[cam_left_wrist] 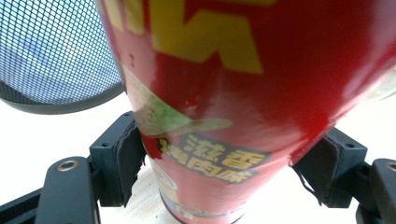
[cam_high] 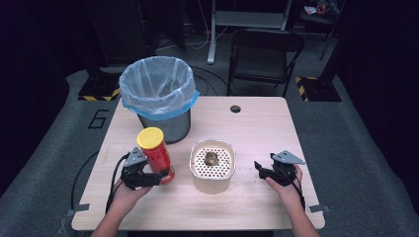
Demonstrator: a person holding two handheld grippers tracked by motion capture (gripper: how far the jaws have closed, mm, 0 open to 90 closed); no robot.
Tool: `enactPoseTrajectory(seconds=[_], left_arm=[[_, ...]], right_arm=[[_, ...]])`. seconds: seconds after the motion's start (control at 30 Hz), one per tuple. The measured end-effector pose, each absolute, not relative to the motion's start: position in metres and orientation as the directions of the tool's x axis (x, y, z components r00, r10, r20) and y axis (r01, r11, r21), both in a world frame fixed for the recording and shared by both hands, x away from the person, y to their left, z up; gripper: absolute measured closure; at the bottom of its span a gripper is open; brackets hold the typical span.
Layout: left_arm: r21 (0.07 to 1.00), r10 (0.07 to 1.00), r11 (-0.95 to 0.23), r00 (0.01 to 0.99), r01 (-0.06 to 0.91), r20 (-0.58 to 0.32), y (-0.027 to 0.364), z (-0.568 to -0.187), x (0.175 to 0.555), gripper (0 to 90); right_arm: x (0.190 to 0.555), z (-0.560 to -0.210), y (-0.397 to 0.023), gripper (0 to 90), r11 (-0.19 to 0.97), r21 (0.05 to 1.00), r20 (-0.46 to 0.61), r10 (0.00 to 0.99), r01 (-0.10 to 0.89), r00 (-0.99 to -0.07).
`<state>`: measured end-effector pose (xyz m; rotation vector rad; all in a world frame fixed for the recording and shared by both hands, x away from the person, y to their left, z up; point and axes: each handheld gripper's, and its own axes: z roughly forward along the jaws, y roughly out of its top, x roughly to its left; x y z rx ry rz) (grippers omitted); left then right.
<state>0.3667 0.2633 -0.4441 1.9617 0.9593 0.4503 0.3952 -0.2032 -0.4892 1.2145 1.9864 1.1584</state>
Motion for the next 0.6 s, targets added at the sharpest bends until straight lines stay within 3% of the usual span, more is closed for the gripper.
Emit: enactPoseTrajectory(seconds=[0.6], left_arm=[[0.835,0.782,-0.301,0.62,0.459,-0.059,0.266,-0.393,0.365,23.1]], right_arm=[[0.397,-0.493,-0.202,26.3,0.245,0.862,-0.012,0.885,0.445,-0.465]])
